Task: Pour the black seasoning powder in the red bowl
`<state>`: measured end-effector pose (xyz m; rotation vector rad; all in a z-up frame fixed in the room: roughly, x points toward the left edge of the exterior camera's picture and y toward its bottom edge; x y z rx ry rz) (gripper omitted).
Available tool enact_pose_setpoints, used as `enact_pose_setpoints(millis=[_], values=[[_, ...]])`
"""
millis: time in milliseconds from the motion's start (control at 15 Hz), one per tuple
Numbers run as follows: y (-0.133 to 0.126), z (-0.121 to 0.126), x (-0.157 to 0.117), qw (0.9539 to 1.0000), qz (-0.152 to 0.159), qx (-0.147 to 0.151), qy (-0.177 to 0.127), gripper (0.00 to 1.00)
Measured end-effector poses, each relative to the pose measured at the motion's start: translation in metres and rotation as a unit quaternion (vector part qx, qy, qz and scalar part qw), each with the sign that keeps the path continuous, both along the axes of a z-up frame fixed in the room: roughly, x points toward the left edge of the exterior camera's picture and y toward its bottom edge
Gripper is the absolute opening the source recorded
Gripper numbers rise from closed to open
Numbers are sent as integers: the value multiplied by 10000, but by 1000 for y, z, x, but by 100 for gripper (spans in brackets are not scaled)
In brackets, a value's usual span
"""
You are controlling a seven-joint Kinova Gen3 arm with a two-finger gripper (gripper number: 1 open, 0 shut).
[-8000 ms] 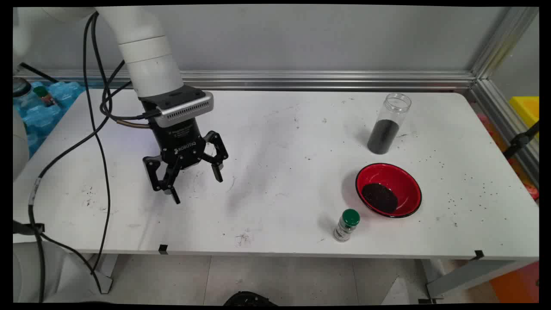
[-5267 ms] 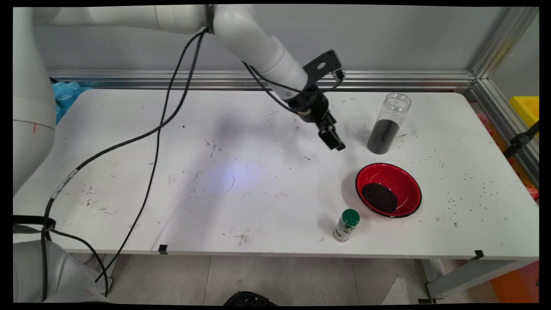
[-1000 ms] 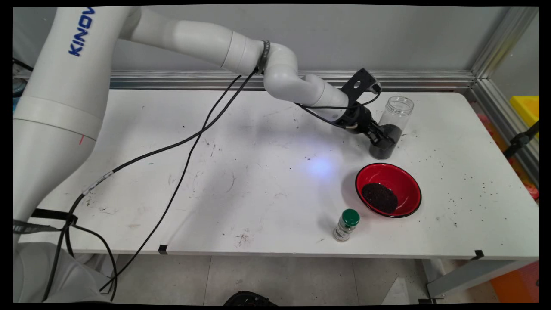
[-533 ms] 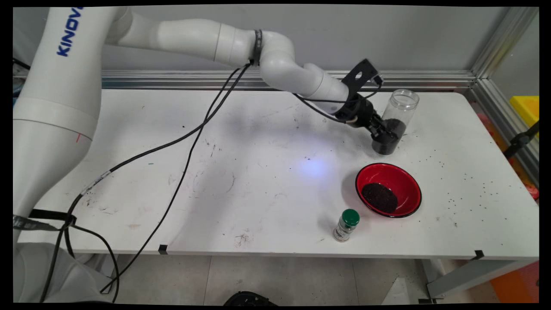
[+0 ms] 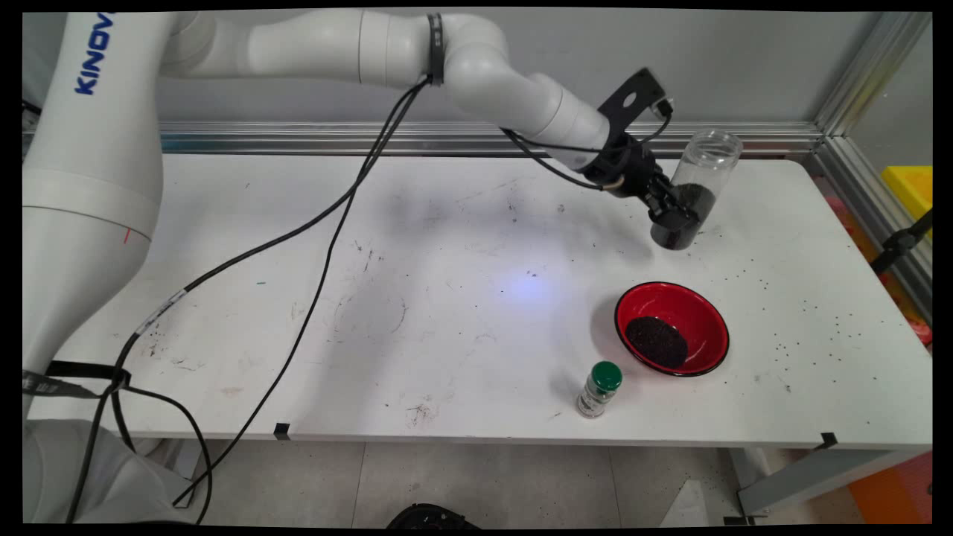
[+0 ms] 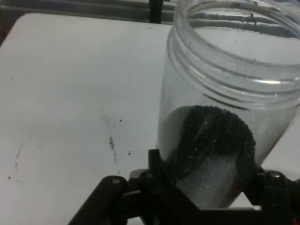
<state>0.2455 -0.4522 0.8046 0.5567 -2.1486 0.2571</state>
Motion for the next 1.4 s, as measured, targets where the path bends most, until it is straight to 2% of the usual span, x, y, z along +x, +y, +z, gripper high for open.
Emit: enact_pose_setpoints(millis=[467, 733, 1067, 1267, 1400], values=[[2, 35, 2, 9983, -329, -373, -298, 0], [3, 52, -1, 9925, -713, -805, -574, 0], [5, 66, -9, 9806, -1136, -1344, -869, 0], [7, 71, -17, 9690, -1421, -1723, -1059, 0], [9, 74, -22, 9586, -1634, -1996, -1202, 0]])
